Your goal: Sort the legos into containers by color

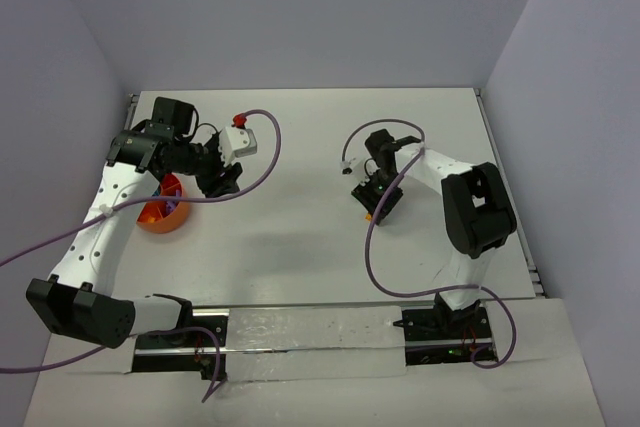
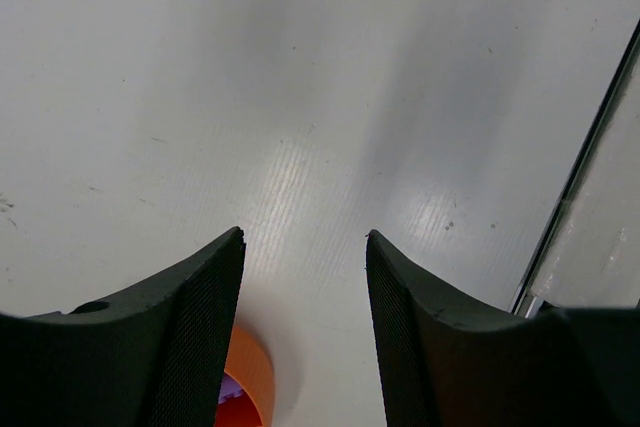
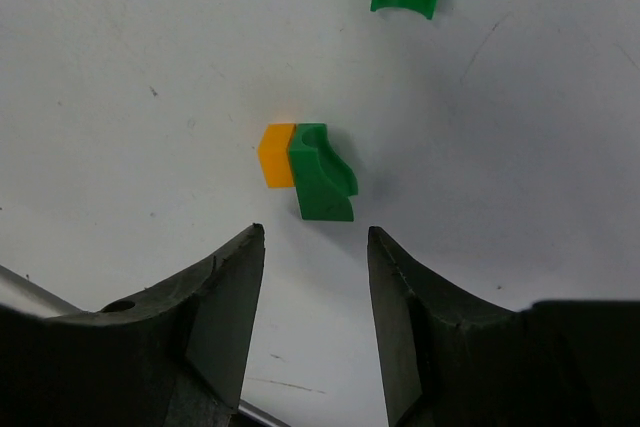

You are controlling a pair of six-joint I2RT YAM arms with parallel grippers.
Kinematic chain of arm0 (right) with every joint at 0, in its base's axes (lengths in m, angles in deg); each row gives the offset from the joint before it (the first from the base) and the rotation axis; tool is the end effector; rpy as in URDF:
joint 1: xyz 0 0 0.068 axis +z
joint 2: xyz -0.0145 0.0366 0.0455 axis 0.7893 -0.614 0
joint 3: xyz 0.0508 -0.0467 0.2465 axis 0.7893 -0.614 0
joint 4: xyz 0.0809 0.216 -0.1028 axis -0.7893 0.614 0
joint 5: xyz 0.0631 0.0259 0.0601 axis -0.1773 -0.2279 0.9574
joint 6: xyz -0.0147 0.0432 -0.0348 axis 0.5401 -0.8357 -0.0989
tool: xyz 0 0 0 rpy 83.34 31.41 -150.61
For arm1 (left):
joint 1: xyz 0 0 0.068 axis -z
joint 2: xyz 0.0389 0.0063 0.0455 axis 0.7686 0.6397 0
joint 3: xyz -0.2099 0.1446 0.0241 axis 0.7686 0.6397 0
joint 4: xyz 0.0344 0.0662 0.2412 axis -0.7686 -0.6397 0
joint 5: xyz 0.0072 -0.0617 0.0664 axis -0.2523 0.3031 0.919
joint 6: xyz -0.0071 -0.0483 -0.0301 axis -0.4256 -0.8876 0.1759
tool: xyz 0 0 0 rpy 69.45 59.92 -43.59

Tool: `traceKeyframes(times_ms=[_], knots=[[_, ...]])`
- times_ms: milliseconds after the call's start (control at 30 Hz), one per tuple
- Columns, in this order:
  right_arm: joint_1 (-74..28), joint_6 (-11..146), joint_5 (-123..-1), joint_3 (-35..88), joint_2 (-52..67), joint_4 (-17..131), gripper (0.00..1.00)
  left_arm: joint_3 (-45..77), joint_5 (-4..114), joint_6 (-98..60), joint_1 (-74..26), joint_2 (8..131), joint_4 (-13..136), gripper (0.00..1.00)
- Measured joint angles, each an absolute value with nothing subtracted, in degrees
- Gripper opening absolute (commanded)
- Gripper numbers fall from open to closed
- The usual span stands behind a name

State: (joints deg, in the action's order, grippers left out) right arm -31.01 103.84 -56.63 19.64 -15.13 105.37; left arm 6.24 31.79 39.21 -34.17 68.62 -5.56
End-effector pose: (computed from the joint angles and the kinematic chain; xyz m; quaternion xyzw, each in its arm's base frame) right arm 0.2933 0.1232 0.1548 -0.4302 0.8938 0.1119 0.0598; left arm 0.2219 -0.0862 0.3505 0.5462 0.7478 -0.1811 0.3312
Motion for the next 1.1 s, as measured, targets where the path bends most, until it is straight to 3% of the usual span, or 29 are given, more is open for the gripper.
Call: traceKeyframes(times_ms=[233,500,600,700,733,1000,1067,1100], knots=[[-30.5,103.7,-57.3,19.6,-17.0,103.5,0.53,6.2,31.8,39.2,-34.2,68.7,-5.4,0.59],[-30.2,103.4,-58.3,19.6,-17.6,102.1,0.43,6.2,31.8,39.2,-34.1,68.7,-4.7,0.59],[-30.2,103.4,-58.5,19.6,-17.6,101.6,0.32,6.5,31.8,39.2,-34.1,68.7,-4.2,0.59],[-30.1,103.4,-58.6,19.6,-17.6,101.2,0.05,7.1,31.8,38.4,-34.1,68.7,-3.4,0.58],[-30.1,103.6,-58.5,19.6,-17.6,101.2,0.0,7.4,31.8,37.9,-34.1,68.7,-3.1,0.58],[-30.1,102.2,-57.0,19.7,-16.1,101.9,0.0,11.5,31.0,21.6,-34.3,68.4,5.5,0.56],[-30.1,99.8,-54.9,20.8,-14.8,102.7,0.0,13.8,30.7,12.9,-34.6,67.9,9.4,0.59],[-30.1,98.3,-53.6,21.9,-14.0,102.8,0.0,14.8,30.7,8.5,-34.7,67.7,11.2,0.66]])
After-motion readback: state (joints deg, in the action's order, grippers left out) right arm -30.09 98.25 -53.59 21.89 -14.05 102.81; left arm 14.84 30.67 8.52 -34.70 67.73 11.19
